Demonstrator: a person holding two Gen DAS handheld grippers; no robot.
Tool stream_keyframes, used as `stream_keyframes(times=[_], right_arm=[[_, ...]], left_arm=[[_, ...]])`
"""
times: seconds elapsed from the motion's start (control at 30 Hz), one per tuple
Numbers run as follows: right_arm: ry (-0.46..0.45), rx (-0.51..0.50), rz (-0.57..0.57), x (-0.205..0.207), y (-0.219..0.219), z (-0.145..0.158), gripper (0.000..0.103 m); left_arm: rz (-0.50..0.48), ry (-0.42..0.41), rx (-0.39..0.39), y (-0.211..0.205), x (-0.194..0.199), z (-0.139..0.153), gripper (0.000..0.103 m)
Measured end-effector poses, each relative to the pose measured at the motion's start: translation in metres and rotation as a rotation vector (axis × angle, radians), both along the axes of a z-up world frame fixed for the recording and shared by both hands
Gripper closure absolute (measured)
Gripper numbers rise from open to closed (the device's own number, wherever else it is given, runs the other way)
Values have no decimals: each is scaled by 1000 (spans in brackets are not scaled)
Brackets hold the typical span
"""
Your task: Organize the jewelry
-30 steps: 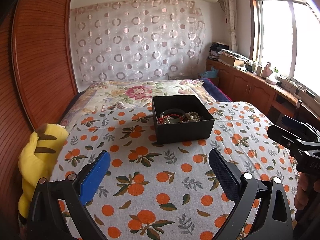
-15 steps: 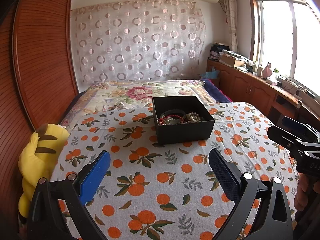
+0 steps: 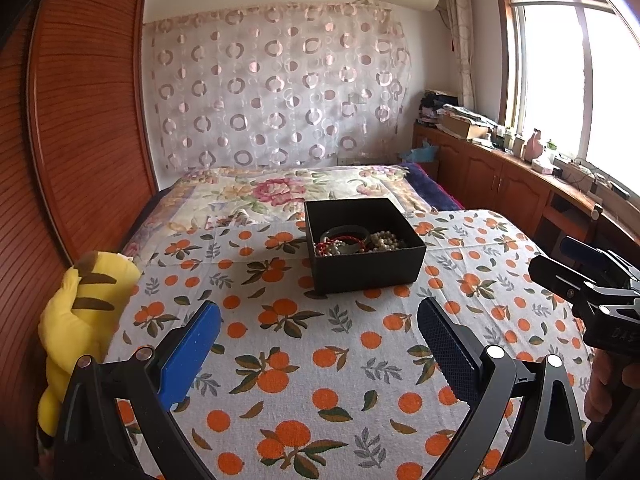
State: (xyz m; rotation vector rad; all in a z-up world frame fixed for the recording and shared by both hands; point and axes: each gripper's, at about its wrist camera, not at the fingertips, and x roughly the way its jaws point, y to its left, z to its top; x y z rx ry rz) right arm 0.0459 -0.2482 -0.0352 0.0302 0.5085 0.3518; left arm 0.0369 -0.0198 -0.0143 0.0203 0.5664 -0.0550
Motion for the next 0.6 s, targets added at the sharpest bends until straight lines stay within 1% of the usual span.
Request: stream_keyframes(times=[0.6], right_arm=[[-2,1,-2,-1,-1,0,3]], left_arm=[[4,-5,4,-4,-6,3,8]])
